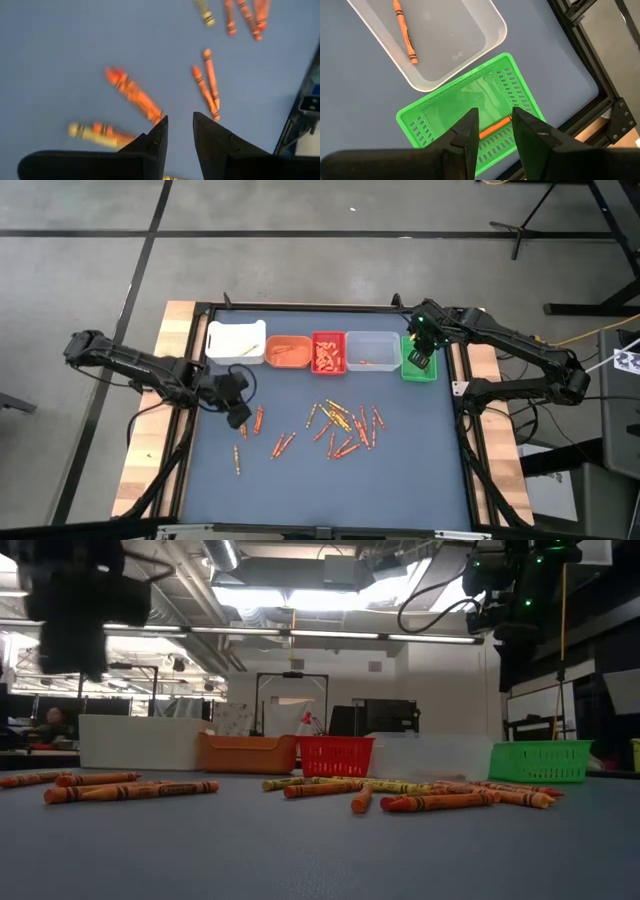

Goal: Sort crayons

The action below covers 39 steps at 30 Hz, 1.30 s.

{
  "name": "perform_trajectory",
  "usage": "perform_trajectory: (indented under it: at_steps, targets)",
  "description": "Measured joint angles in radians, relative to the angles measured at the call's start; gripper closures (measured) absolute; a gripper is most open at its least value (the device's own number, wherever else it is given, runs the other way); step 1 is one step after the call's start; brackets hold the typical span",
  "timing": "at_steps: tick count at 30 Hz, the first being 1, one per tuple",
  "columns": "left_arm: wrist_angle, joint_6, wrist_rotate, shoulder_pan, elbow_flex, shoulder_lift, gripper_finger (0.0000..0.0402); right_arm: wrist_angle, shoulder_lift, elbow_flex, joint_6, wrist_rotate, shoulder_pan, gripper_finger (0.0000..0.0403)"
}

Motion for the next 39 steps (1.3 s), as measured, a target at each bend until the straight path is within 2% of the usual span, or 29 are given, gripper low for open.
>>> perform_trajectory:
  at_steps: [7,11,22,32,39]
  targets:
    - [-0.171,-0.384,-0.061,-0.046,0.0,0.0,0.0326,0.0,0.0,0.0,0.0,0.0,0.0,0.0287]
    - [-0.252,-0.531,-0.082,-0.047,0.0,0.005,0.0326,0.0,0.0,0.0,0.0,0.0,0.0,0.0288]
    - [-0.254,-0.656,-0.109,-0.047,0.0,0.173,0.0326,0.0,0.0,0.0,0.0,0.0,0.0,0.0288]
    - [-0.135,-0.678,-0.122,-0.047,0.0,0.332,0.0326,0.0,0.0,0.0,0.0,0.0,0.0,0.0288]
    - [-0.129,-0.742,-0.161,-0.047,0.0,0.395,0.0326,0.0,0.0,0.0,0.0,0.0,0.0,0.0288]
